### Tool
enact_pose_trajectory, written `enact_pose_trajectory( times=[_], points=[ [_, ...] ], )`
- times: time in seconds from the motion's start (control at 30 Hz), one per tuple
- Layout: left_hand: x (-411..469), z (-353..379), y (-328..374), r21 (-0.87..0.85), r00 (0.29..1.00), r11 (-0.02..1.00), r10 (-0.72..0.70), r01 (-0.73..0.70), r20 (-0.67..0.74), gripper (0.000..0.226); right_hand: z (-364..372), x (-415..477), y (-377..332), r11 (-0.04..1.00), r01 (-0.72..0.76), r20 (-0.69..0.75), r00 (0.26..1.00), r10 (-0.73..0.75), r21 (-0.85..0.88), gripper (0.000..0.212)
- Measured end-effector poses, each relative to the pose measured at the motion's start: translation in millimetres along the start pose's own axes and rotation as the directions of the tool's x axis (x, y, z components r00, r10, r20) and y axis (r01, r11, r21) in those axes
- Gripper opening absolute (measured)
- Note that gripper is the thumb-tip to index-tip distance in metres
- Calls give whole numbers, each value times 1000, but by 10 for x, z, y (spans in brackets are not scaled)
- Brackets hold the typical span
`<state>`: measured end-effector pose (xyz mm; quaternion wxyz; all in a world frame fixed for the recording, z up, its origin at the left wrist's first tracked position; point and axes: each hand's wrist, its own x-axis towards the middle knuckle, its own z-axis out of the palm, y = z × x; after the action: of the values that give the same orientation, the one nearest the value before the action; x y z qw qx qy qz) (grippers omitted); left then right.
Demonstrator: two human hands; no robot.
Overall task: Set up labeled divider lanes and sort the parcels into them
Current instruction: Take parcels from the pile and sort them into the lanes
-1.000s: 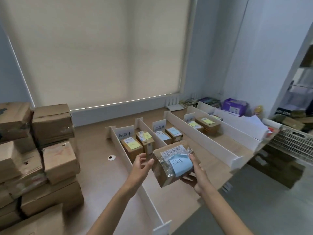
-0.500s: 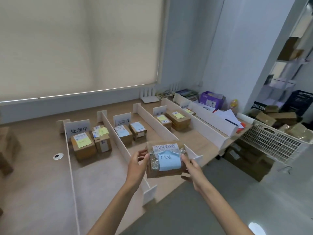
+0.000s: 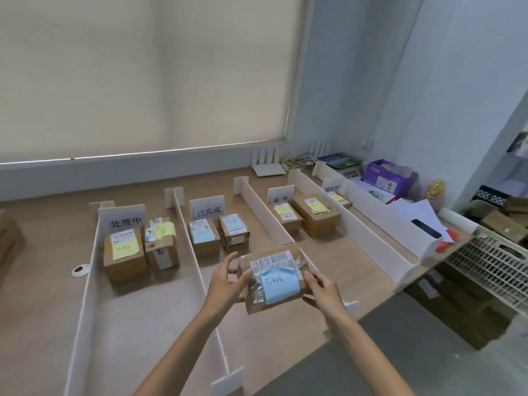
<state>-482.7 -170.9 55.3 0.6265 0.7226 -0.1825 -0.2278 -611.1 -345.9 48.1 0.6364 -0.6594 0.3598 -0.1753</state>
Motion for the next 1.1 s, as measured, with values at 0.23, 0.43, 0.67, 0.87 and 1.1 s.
enact_pose_trajectory(
  times=[0.23, 0.43, 0.67, 0.87, 1.1],
  points=[
    [971, 165, 19, -125, 985, 980, -164, 156, -53, 25, 81, 1148, -417, 998, 50, 22, 999, -49, -32, 31],
    [1570, 392, -13, -325, 939, 918, -296, 229, -176, 22, 374, 1644, -435, 996, -86, 145, 986, 84, 8, 45],
    [1954, 267, -348, -198, 870, 902, -426, 384, -249, 27, 588, 2237, -235, 991, -64, 155, 984, 81, -115, 72],
    [2267, 98, -758, 73, 823, 882, -402, 466, -401, 42, 802, 2803, 132, 942, -131, 305, 925, 228, -308, 17],
    [2441, 294, -1054, 436, 874, 784, -266, 442, -408, 45, 1272, 3072, 649, 937, -186, 388, 873, 295, -296, 30]
  ],
)
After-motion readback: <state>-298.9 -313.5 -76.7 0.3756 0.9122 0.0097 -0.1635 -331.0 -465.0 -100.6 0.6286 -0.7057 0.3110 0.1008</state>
